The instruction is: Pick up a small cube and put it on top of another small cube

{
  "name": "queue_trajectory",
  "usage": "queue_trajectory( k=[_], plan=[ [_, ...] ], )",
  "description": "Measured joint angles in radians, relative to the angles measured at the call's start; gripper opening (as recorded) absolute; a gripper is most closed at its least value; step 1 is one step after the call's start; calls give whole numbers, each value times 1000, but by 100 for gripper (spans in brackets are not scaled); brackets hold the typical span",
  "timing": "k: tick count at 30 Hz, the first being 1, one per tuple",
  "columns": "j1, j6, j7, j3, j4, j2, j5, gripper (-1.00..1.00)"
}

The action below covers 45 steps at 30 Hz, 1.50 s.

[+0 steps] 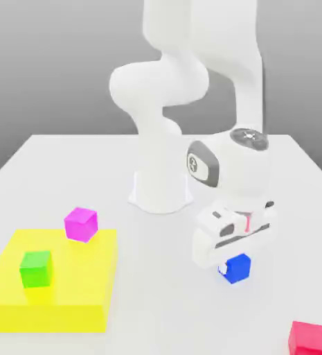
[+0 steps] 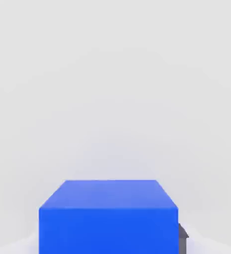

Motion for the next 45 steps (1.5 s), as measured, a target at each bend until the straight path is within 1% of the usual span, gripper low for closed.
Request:
queue_trajectory(
  k=[3,8,10,14,18,24,34,36,41,42,45],
  plan=[
    [-24,-53,-15,26,-11,-66,14,-100],
    [-44,-195,-80,74,-45,-240,105,-100],
    [-35,-247,-116,47,-55,-302,132,-100],
    [-111,-338,-208,-34,-63,-400,136,-100],
    [-200,-425,-279,-116,-70,-494,97,-100],
    [-363,-554,-366,-222,-80,-635,8,-100],
    [-672,-771,-501,-366,-95,-874,-155,-100],
    [-700,-744,-515,-384,-104,-857,-172,-100],
    [-702,-551,-522,-416,-139,-697,-187,-100],
    [-702,-519,-523,-420,-144,-670,-189,100],
    [-702,-519,-523,-420,-144,-670,-189,100]
  ],
)
